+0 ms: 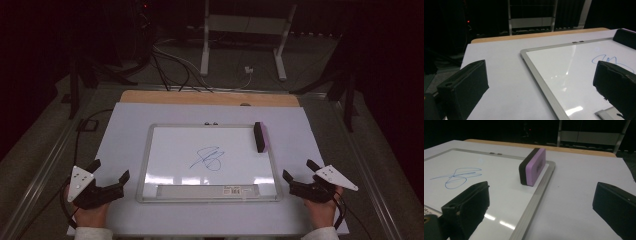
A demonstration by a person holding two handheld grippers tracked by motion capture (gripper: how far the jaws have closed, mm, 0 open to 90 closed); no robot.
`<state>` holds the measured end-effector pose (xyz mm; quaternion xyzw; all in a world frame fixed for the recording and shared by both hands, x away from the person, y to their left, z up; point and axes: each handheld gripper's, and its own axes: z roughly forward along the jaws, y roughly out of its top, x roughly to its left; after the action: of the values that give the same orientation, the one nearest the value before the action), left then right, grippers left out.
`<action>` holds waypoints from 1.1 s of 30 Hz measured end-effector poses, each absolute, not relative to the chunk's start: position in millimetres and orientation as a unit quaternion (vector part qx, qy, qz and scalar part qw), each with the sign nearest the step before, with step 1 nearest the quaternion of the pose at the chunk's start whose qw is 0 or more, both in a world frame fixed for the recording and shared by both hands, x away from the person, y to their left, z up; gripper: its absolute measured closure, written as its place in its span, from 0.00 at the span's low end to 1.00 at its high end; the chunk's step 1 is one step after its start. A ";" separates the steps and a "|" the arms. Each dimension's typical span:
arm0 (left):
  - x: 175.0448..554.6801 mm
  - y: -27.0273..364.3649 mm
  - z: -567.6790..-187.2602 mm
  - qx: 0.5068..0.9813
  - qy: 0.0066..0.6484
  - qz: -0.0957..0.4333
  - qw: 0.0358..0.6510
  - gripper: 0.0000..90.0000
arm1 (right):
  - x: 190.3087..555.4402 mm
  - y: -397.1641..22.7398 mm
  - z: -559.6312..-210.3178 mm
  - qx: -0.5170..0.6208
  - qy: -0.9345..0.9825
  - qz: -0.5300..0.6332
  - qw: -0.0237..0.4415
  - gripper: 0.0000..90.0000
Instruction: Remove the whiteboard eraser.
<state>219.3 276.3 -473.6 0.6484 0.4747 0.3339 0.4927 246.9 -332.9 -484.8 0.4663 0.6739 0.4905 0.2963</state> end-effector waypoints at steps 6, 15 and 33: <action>217.0 278.9 -474.5 0.641 0.478 0.337 0.497 0.01 | 246.1 -332.0 -482.3 0.461 0.675 0.492 0.300 0.01; 217.3 278.3 -476.3 0.638 0.481 0.336 0.498 0.01 | 243.9 -331.8 -477.2 0.458 0.668 0.500 0.306 0.02; 219.1 271.1 -481.4 0.646 0.485 0.337 0.483 0.01 | 252.4 -323.1 -449.4 0.441 0.678 0.504 0.302 0.02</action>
<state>219.1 271.1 -481.4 0.6463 0.4853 0.3371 0.4828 252.4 -323.1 -449.4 0.4408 0.6782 0.5044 0.3021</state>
